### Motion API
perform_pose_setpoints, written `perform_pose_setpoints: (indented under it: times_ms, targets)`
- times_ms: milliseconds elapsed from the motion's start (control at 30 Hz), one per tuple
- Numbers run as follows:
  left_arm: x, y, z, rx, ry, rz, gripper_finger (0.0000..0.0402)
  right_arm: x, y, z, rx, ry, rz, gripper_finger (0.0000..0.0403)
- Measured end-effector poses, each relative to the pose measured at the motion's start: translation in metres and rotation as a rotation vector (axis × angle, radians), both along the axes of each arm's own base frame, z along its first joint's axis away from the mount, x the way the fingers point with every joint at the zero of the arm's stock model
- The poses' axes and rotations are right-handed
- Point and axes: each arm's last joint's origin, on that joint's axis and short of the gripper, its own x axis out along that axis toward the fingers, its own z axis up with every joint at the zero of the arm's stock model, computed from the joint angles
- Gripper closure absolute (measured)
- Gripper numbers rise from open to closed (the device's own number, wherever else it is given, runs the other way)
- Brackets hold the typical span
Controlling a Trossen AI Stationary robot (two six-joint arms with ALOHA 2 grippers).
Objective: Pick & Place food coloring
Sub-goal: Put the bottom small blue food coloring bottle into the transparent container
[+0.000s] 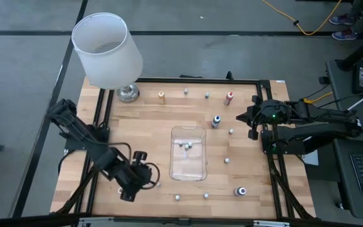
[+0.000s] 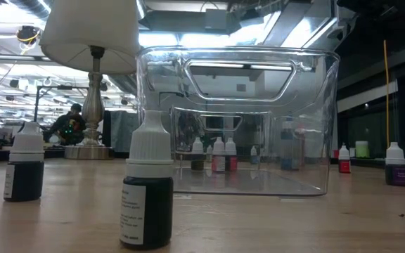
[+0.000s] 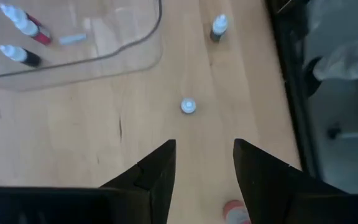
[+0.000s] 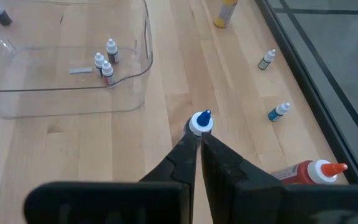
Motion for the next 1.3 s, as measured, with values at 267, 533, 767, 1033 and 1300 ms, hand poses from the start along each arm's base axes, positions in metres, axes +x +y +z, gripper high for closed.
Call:
perform_pose_setpoints:
  times_ms: [267,533,767,1033,1300]
  targets:
    - [0.029,-0.018,-0.045,0.003,0.094,0.002,0.0209,0.0,0.0,0.0,0.003,0.002,-0.002,0.0375]
    - [0.056,-0.022,-0.079,0.04,0.067,0.084,0.016,0.0,0.0,0.0,0.004,0.003,-0.002,0.0375]
    - [0.072,-0.017,-0.107,0.069,0.119,0.121,0.0159,0.0,0.0,0.0,0.002,0.003,-0.001,0.0375]
    - [0.071,-0.017,-0.127,0.07,0.19,0.17,0.016,0.0,0.0,0.0,0.002,0.004,-0.001,0.0375]
    - [0.068,-0.015,-0.134,0.054,0.21,0.201,0.0162,0.0,0.0,0.0,0.002,0.005,-0.001,0.0375]
